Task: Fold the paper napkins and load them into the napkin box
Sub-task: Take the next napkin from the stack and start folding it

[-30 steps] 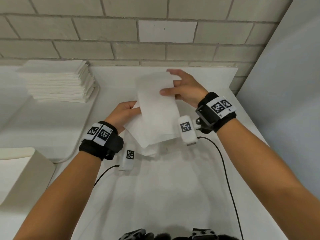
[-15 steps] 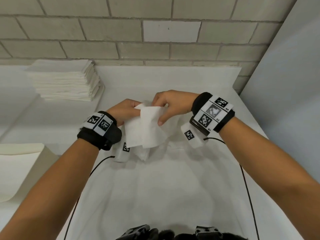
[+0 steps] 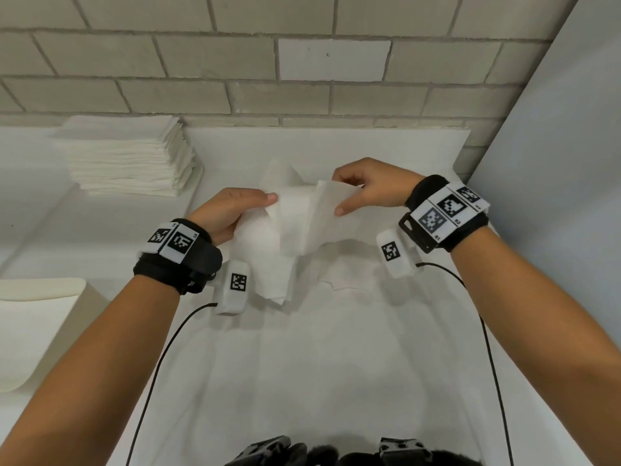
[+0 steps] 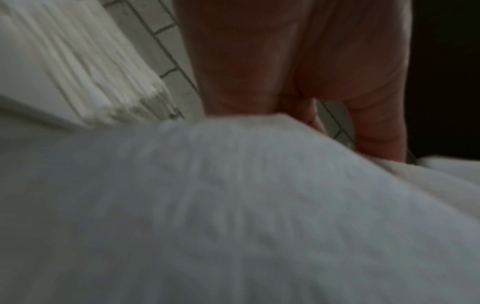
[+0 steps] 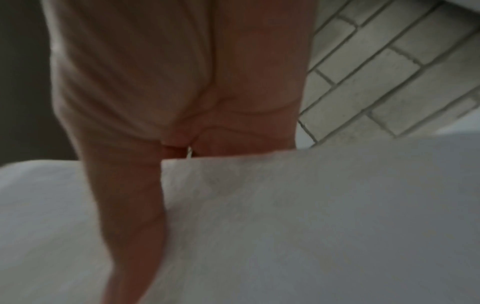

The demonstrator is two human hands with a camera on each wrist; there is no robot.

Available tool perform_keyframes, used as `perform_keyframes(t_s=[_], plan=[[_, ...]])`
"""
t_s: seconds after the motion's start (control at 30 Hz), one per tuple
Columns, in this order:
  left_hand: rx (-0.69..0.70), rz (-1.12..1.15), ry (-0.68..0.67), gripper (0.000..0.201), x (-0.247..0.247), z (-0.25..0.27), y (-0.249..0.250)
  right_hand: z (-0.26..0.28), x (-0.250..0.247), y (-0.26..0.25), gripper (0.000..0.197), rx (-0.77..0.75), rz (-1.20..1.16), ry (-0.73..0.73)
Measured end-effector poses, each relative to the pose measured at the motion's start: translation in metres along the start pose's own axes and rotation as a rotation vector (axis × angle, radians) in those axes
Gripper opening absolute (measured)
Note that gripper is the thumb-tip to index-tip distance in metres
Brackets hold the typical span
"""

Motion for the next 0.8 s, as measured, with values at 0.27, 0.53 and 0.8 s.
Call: perform_keyframes(t_s=[0.27,0.53,0.8], plan=[[0.098,-0.338,0.009,0.012,0.006,-0.006,0.03,0.003,0.012,-0.042,0.011,-0.203,0.43,-0.012],[0.292,-0.255,0.037,0.015,0.005,0.01,0.065,-0.002,0.021,-0.047,0.016,-0.127,0.133,-0.023],[0.284,-0.147,0.079,0.014,-0.027,0.02,0.053,0.007,0.01,-0.044,0.013,-0.033,-0.104,0.025]])
Point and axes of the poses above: each hand's wrist, its own z-axis away from the middle knuckle, its own x-axis out of the palm, y = z × x, the point moved 9 cm from there along -z, towards the middle knuckle, and after that the axes turned 8 degrees about x, right-handed, at the moved point
